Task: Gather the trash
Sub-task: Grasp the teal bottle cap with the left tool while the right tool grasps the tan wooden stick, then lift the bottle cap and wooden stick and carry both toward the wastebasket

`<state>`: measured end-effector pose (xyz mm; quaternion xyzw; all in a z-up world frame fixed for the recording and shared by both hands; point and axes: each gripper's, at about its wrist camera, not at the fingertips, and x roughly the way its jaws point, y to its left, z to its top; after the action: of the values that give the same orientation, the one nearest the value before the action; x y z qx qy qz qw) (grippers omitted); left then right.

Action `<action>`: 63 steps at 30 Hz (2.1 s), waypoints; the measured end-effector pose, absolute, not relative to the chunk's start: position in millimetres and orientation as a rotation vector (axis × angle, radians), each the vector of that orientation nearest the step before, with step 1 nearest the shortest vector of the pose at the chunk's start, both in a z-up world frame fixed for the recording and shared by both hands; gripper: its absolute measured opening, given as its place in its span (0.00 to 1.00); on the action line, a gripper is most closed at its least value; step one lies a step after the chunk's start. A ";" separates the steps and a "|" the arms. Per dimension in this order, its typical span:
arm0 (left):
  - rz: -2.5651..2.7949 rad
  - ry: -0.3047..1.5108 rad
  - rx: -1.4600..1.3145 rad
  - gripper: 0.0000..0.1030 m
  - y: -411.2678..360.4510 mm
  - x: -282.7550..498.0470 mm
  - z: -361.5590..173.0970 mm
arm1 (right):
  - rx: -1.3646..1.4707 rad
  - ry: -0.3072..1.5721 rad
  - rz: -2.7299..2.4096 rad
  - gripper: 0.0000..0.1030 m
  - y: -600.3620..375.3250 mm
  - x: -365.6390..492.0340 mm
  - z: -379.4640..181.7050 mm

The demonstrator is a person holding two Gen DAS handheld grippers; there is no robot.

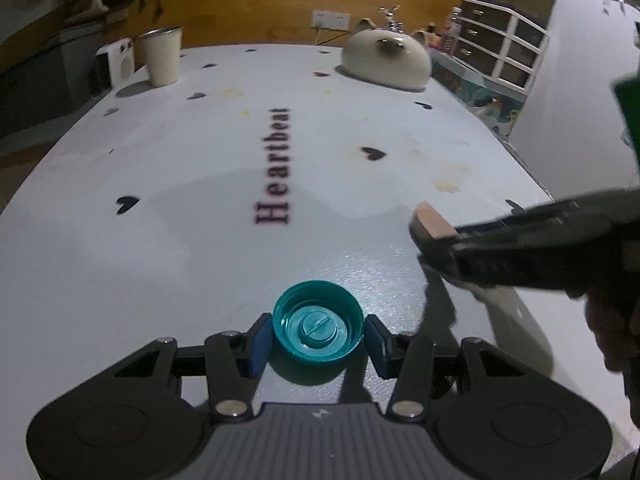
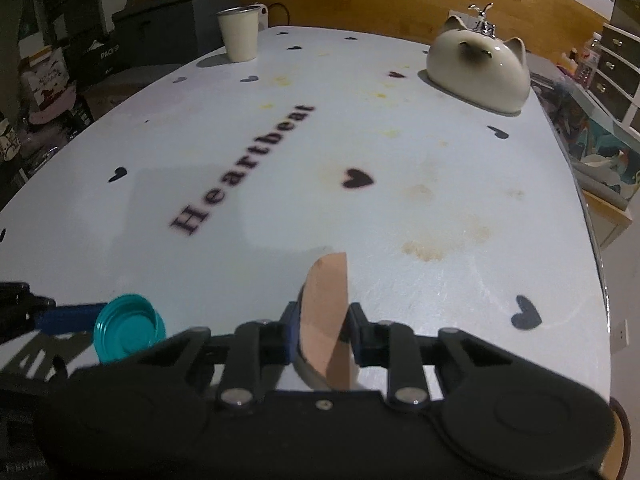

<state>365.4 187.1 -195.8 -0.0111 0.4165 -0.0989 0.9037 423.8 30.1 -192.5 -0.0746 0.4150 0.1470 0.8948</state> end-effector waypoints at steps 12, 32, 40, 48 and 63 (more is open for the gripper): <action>-0.135 0.902 -0.107 0.48 196.7 340.5 -182.5 | -0.093 0.920 0.308 0.25 16.7 370.5 -185.2; -0.123 0.833 -0.094 0.48 181.2 268.0 -122.3 | -0.051 0.850 0.229 0.25 -16.6 282.7 -124.6; -0.113 0.798 -0.103 0.48 170.2 243.7 -104.2 | -0.027 0.807 0.216 0.25 -34.1 252.0 -102.3; -0.121 0.764 -0.093 0.48 139.1 225.0 -88.3 | -0.001 0.758 0.195 0.25 -62.9 224.4 -82.0; -0.121 0.709 -0.062 0.48 24.7 217.3 -58.4 | 0.056 0.694 0.162 0.25 -176.2 209.2 -62.1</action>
<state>217.3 24.7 -58.4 -0.0305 0.3467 -0.0593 0.9356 209.2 -176.2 -62.1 0.0273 0.3396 0.0792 0.9368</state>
